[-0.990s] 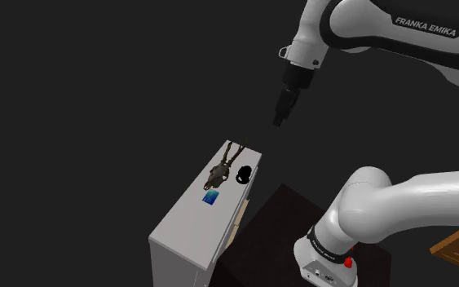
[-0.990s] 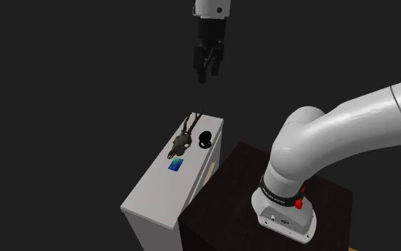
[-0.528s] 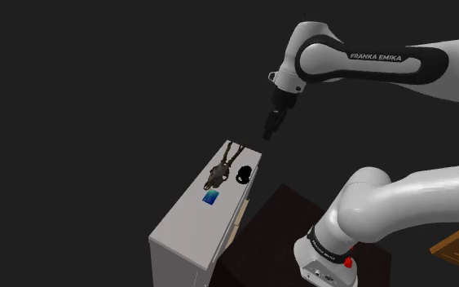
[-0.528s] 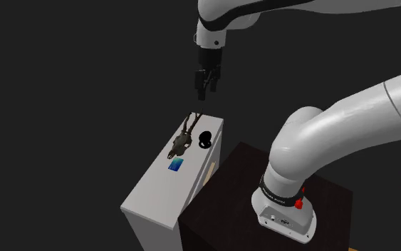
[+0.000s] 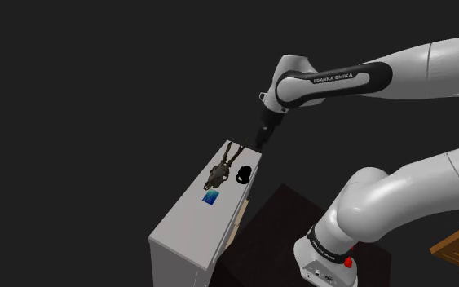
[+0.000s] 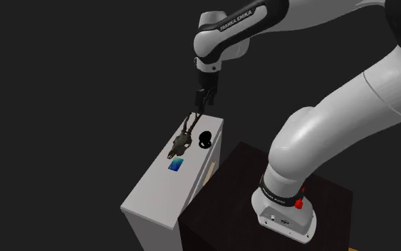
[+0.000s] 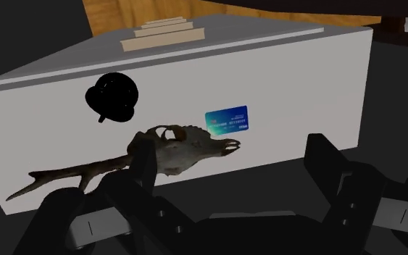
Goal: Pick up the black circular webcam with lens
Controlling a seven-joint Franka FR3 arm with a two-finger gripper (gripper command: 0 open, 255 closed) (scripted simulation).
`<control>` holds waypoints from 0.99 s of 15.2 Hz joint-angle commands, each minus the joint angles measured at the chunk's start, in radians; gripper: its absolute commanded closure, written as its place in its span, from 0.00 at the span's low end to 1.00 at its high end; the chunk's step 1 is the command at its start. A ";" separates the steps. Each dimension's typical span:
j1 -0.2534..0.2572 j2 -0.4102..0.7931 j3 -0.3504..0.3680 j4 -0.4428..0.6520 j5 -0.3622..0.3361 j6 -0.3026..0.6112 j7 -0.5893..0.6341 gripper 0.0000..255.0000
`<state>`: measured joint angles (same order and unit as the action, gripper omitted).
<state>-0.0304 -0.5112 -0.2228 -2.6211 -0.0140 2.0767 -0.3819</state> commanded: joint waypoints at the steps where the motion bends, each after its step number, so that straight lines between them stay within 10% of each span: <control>1: -0.002 0.064 -0.024 -0.007 -0.002 0.076 -0.031 0.00; 8: 0.012 0.333 -0.104 0.010 0.054 0.330 -0.165 0.00; 15: 0.009 0.646 -0.129 0.110 0.258 0.524 -0.386 0.00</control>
<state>-0.0181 0.0891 -0.3545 -2.5283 0.2065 2.5751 -0.7330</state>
